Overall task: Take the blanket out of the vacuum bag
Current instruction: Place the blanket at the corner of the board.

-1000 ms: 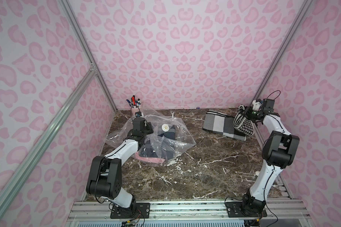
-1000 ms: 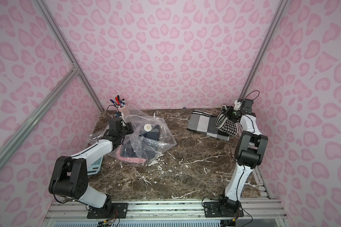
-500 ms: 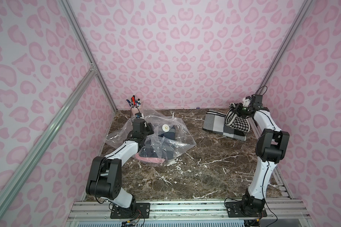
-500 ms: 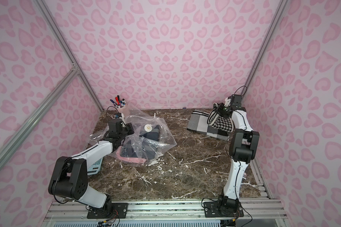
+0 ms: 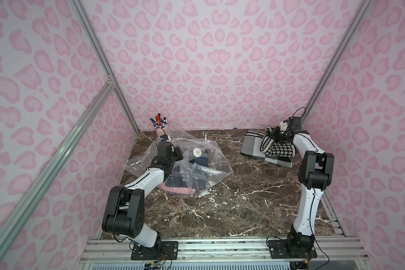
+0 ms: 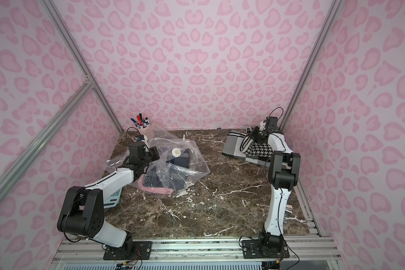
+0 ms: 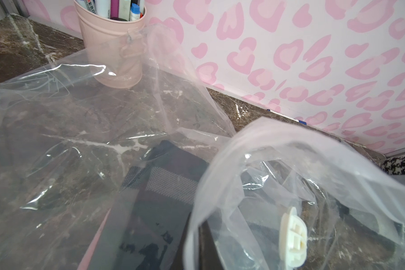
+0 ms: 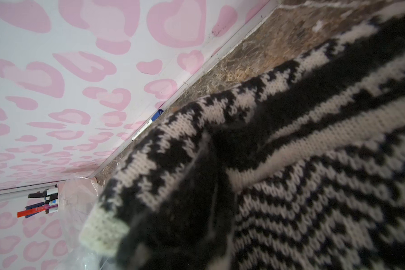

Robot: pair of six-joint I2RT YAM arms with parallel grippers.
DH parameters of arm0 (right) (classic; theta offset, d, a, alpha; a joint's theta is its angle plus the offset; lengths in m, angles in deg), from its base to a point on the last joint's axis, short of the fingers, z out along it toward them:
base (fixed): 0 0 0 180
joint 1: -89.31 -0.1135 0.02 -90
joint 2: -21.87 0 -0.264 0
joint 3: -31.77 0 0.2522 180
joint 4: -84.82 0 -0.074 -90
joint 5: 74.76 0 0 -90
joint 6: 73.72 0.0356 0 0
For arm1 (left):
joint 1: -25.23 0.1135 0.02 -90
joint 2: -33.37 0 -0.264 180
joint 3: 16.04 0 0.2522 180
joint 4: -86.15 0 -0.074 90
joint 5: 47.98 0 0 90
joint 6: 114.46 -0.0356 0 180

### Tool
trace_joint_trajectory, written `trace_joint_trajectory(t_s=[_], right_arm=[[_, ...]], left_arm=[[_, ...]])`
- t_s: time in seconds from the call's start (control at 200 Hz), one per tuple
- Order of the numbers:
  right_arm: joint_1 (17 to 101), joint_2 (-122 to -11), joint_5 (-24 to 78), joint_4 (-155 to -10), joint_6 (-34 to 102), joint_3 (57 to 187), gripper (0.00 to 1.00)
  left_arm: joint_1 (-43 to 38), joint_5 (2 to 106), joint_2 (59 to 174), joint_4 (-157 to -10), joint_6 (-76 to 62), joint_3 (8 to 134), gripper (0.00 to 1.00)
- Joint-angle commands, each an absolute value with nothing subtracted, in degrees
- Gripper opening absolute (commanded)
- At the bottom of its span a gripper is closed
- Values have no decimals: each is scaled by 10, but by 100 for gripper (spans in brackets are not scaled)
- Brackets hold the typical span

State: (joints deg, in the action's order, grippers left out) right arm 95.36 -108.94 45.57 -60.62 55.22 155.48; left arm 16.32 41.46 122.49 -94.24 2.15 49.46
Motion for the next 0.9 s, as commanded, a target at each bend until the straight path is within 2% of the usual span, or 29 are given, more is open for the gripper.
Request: trace_joint_trajectory(t_s=[0.0, 0.895], right_arm=[[949, -1109, 463, -621, 573, 1575, 0], [935, -1192, 457, -638, 661, 1670, 0]], left_arm=[[163, 421, 1226, -950, 19, 495, 4], [163, 418, 1223, -941, 14, 495, 4]])
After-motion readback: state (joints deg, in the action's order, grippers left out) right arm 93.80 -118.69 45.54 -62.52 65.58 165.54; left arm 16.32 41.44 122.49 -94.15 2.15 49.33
